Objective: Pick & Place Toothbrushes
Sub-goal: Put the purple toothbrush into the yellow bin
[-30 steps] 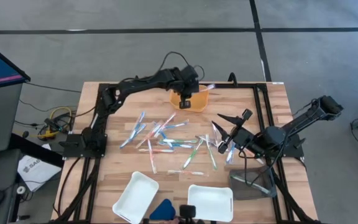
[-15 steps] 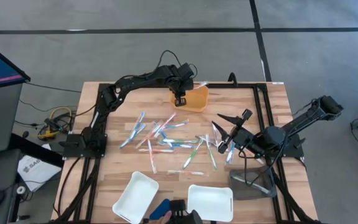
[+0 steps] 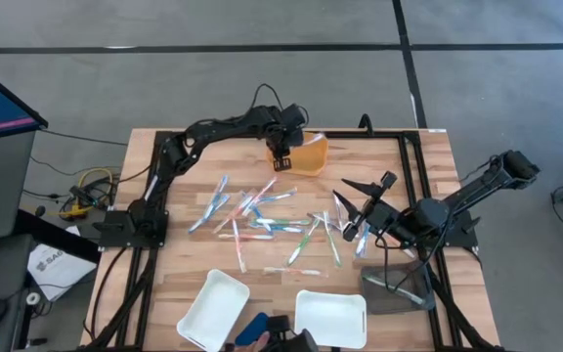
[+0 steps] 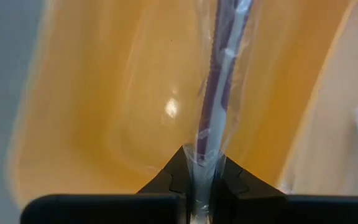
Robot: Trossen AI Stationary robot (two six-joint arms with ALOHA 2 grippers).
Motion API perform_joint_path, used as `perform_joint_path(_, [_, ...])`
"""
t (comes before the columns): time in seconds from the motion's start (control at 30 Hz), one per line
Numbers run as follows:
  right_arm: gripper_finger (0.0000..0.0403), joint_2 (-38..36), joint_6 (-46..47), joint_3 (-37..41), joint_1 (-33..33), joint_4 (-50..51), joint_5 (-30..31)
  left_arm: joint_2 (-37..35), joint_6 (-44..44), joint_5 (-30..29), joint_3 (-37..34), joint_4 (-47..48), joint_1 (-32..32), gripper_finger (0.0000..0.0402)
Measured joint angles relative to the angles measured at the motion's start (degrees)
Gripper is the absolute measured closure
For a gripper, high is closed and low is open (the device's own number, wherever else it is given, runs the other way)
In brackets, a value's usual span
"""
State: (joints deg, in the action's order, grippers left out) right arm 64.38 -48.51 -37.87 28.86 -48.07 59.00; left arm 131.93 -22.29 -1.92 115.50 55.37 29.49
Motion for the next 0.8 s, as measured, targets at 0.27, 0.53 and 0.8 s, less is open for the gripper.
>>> perform_joint_path(0.27, [0.0258,0.0,0.0,0.0,0.0,0.0,0.0,2.2,0.5,0.4,0.0,0.4,0.2,0.0385])
perform_joint_path(0.53, [0.0258,0.0,0.0,0.0,0.0,0.0,0.0,2.2,1.6,-0.8,0.0,0.2,0.2,0.0371])
perform_joint_path(0.8, [0.0258,0.0,0.0,0.0,0.0,0.0,0.0,2.2,1.8,-6.2,0.0,-0.2,0.1,0.0326])
